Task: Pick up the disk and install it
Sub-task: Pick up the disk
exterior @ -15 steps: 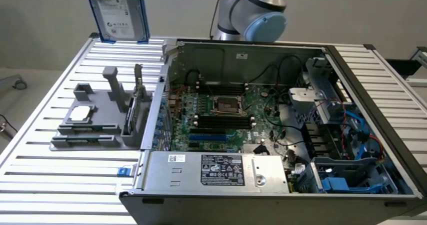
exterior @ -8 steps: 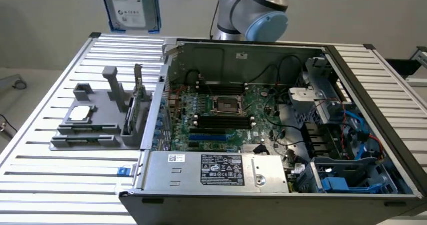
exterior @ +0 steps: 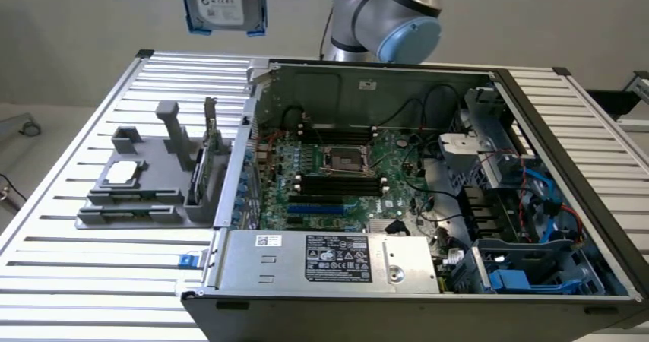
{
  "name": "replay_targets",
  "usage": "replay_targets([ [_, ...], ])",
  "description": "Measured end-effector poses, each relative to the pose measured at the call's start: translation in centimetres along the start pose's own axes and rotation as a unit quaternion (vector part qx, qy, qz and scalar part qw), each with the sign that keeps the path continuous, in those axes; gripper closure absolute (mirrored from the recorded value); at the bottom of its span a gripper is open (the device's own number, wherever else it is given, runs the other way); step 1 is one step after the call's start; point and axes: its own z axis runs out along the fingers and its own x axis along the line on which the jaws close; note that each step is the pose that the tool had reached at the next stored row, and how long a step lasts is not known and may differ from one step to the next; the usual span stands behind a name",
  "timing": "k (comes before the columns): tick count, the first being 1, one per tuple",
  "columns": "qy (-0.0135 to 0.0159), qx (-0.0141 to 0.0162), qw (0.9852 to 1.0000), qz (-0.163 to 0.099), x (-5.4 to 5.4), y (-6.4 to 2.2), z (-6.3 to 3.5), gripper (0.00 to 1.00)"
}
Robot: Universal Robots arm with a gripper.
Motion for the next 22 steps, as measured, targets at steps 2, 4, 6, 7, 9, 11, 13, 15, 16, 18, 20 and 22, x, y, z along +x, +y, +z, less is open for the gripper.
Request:
replay_targets([
  [2,-0.0010,-0.0027,1.0000,0.000,0.1,-0.85,-0.14,0.67],
  [4,-0.0039,-0.0034,1.0000,0.000,0.1,-1.74,-0.44,0.67],
  [6,-0.0068,-0.0032,1.0000,0.000,0.2,-2.64,-0.83,0.67],
  [7,-0.0069,-0.0032,1.0000,0.000,0.4,-3.08,-0.90,0.67],
  [9,-0.0071,-0.0035,1.0000,0.000,0.6,-3.99,-1.10,0.67],
  [11,-0.0082,-0.0034,1.0000,0.000,0.8,-4.87,-1.28,0.67],
  [13,-0.0096,-0.0034,0.9999,0.000,1.0,-5.76,-1.43,0.67],
  [15,-0.0111,-0.0033,0.9999,-0.001,1.3,-6.69,-1.54,0.67],
  [16,-0.0120,-0.0033,0.9999,0.000,1.4,-7.12,-1.58,0.67],
  [18,-0.0139,-0.0032,0.9999,-0.001,1.6,-8.04,-1.69,0.67],
  [20,-0.0156,-0.0032,0.9999,-0.001,1.7,-8.93,-1.78,0.67],
  [22,-0.0162,-0.0031,0.9999,-0.001,2.0,-9.82,-1.82,0.67],
])
